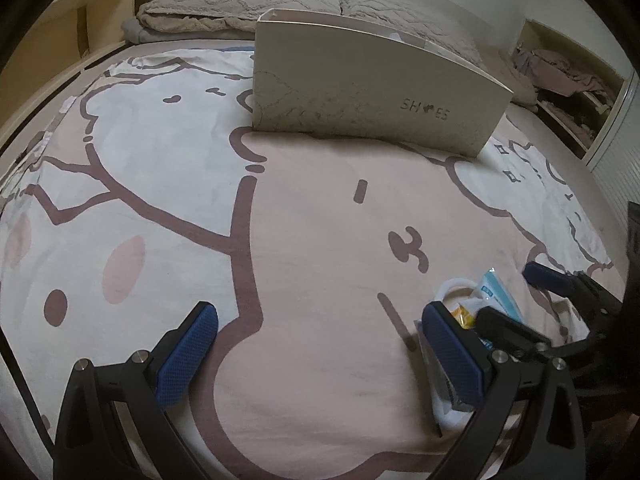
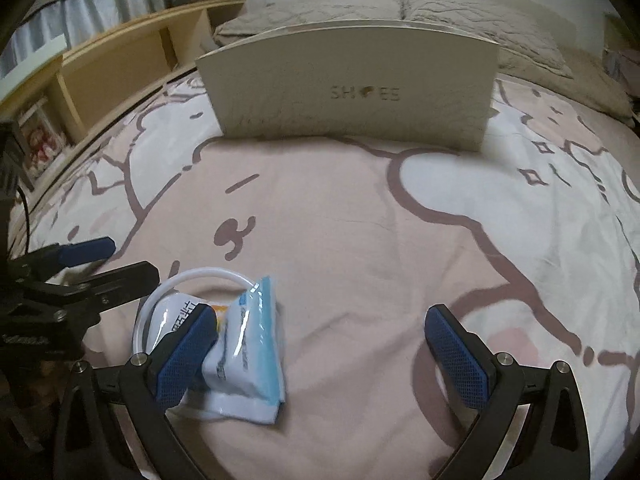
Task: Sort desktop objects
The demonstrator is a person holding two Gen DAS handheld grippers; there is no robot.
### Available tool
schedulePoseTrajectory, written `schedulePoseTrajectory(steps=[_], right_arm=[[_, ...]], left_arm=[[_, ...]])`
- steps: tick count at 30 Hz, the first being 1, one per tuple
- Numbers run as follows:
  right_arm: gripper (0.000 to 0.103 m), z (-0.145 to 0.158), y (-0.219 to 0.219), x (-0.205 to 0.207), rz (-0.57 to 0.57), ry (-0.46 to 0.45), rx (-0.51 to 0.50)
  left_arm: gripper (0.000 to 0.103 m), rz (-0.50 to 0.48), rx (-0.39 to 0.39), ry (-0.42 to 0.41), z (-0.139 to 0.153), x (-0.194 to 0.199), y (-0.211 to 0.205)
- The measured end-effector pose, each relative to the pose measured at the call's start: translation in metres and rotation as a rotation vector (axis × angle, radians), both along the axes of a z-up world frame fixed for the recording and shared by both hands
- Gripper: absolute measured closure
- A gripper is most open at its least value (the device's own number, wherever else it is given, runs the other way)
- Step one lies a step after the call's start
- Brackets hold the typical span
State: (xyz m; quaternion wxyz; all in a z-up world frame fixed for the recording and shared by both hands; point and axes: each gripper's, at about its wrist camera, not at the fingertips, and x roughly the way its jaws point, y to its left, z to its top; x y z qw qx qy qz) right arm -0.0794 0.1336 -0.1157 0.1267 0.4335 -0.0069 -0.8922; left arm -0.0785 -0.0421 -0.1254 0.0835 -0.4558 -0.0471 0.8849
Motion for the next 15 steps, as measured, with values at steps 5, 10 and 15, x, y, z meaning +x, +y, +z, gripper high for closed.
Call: schedulePoseTrajectory(steps=[5, 10, 15], right_arm=[[0.0, 0.004, 0.025, 0.015, -0.041, 0.004, -0.026], [0.0, 0.003, 0.056, 0.03, -0.115, -0.009, -0.021], [0.0, 0.001, 0.062, 0.033, -0.134, -0.016, -0.008]], left_arm=[[0.0, -0.007, -0.004, 0.002, 0.0, -0.001, 0.002], [0.0, -0.002, 0.005, 0.001, 0.001, 0.0, 0.0], [0.0, 0.013, -0.01, -0.009, 0.003, 0.003, -0.004]])
